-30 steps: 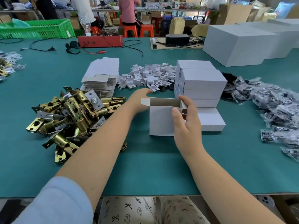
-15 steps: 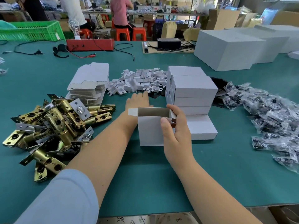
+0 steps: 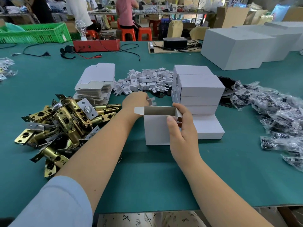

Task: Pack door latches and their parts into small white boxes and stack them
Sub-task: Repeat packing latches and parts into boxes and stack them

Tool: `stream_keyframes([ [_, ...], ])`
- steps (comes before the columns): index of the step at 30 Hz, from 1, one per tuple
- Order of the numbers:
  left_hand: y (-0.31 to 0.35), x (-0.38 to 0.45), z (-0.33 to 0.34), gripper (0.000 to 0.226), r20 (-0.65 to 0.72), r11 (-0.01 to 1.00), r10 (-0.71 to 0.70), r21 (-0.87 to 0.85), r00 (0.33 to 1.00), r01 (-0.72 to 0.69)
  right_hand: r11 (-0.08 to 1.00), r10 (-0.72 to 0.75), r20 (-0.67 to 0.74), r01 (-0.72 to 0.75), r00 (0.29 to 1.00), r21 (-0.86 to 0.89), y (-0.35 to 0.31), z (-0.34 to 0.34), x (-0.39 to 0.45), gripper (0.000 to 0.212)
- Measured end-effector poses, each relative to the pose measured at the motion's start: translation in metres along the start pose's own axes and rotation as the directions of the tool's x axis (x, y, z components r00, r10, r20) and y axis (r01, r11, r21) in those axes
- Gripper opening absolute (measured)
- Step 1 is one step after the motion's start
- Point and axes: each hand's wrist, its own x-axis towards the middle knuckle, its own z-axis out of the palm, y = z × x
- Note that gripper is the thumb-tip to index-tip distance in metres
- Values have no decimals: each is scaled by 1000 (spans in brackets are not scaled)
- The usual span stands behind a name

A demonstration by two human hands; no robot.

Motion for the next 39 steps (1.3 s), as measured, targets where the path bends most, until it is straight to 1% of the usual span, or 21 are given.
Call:
stream_keyframes([
  [2, 3, -10, -10, 27, -49, 952, -24, -306, 999, 8, 1000, 1, 8, -1, 1000, 3, 0, 0, 1, 28],
  [3, 6, -17, -17, 26, -69, 872, -49, -489, 996, 9, 1000, 2, 11, -2, 1000, 2, 0, 0, 1, 29],
  [4, 10, -27, -26, 25, -70, 748, -62, -664, 996, -1, 1000, 3, 12, -3, 1000, 0, 1, 0, 1, 29],
  [5, 14, -38, -36, 23, -70, 616, -40, -787, 997, -31, 1000, 3, 12, -3, 1000, -3, 1, 0, 1, 30],
  [6, 16, -49, -46, 21, -86, 534, 14, -842, 996, -80, 1000, 0, 10, 0, 1000, -5, 1, 0, 1, 30],
  [7, 18, -60, -55, 20, -121, 528, 82, -837, 989, -146, 1000, -7, 8, 7, 1000, -4, 1, 0, 1, 30],
  [9, 18, -78, -74, 21, -176, 618, 221, -736, 959, -277, 1000, -20, 5, 20, 1000, 1, 0, 1, 1, 29],
  [10, 17, -84, -82, 26, -174, 671, 275, -669, 946, -318, 1000, -21, 6, 21, 1000, 1, 0, 1, 1, 29],
  [13, 23, -95, -97, 41, -71, 837, 390, -387, 918, -386, 1000, -6, 8, 6, 1000, 9, 0, 1, 1, 28],
  [14, 28, -98, -98, 42, -19, 868, 407, -302, 913, -394, 1000, -2, 8, 1, 1000, 11, 0, 1, 1, 28],
  [15, 31, -100, -97, 42, 27, 880, 412, -270, 911, -391, 1000, 0, 9, 0, 1000, 11, 0, 1, 1, 28],
  [16, 34, -102, -95, 42, 58, 885, 401, -283, 914, -370, 1000, -1, 10, 1, 1000, 9, 0, 1, 1, 28],
  [18, 34, -104, -90, 39, 64, 885, 398, -289, 915, -365, 1000, -1, 11, 1, 1000, 8, -1, 1, 1, 28],
  [21, 31, -107, -86, 36, -66, 864, 444, -235, 894, -446, 1000, -3, 9, 3, 1000, 13, 0, 0, 1, 27],
  [23, 31, -112, -85, 46, -155, 830, 447, -295, 881, -473, 1000, -4, 3, 4, 1000, 19, 1, 1, 1, 28],
  [25, 32, -115, -85, 45, -187, 815, 449, -315, 874, -486, 1000, -8, -5, 8, 1000, 23, 1, 2, 2, 29],
  [27, 34, -116, -85, 33, -209, 816, 479, -252, 853, -520, 1000, -11, -8, 11, 1000, 21, 1, 2, 2, 29],
  [29, 36, -118, -85, 27, -243, 814, 488, -219, 838, -537, 1000, -8, -8, 9, 1000, 15, 1, 2, 2, 30],
  [32, 38, -121, -82, 27, -305, 814, 484, -187, 820, -550, 1000, -9, -8, 10, 1000, 19, 2, 2, 2, 36],
  [35, 38, -123, -78, 27, -374, 797, 497, -162, 783, -582, 1000, -11, -5, 11, 1000, 11, 1, 2, 2, 46],
  [39, 36, -123, -72, 26, -420, 783, 499, -157, 758, -602, 1000, -18, -7, 18, 1000, -1, 0, 2, 2, 41],
])
